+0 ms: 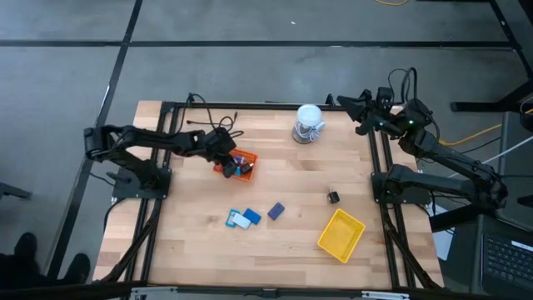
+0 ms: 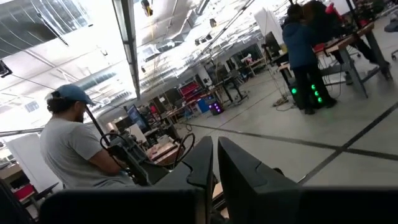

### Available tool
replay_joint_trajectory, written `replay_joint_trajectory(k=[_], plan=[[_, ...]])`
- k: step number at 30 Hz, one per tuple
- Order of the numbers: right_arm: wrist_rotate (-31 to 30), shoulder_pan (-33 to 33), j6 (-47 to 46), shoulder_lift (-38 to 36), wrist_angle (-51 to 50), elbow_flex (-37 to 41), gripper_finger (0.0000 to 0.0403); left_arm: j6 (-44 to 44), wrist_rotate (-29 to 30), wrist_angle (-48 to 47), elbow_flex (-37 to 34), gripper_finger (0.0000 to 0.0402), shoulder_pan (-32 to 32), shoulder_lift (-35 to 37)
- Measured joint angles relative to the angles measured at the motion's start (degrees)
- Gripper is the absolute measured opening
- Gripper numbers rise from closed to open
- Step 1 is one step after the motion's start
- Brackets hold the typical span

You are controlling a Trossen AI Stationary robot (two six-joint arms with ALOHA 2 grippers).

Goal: Pick & Place Office items
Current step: Put the white charger adapter into the orange basket, then put the black charger adapter into the orange basket

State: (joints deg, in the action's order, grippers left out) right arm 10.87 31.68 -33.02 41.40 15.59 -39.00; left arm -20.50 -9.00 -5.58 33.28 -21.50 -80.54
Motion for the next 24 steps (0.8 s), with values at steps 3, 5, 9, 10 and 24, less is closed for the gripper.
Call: replay_joint_trajectory(k=[3, 5, 9, 10, 24], plan=[[0.01, 0.0, -0.53, 0.16, -0.03, 0.0, 0.0031, -1.73, 0.46, 0.4, 1.3, 0.0206, -0.09, 0.1], [0.0, 0.0, -0.61, 0.16, -0.04, 0.02, 0.0031, -2.05, -0.07, 0.57, 2.88, 0.0248, -0.03, 0.14], [0.0, 0.0, -0.24, 0.23, -0.04, 0.0, 0.0031, 0.78, -3.4, 0.57, 8.69, 0.0287, 0.09, 0.12], [0.0, 0.0, -0.03, 0.23, 0.0, 0.01, 0.0031, 2.25, -4.61, 0.62, 10.73, 0.0289, 0.09, 0.12], [-0.98, 2.08, 1.58, 0.23, 1.57, 0.0, 0.0031, 38.2, -7.41, -33.21, 56.28, 0.0259, 3.38, -23.64]])
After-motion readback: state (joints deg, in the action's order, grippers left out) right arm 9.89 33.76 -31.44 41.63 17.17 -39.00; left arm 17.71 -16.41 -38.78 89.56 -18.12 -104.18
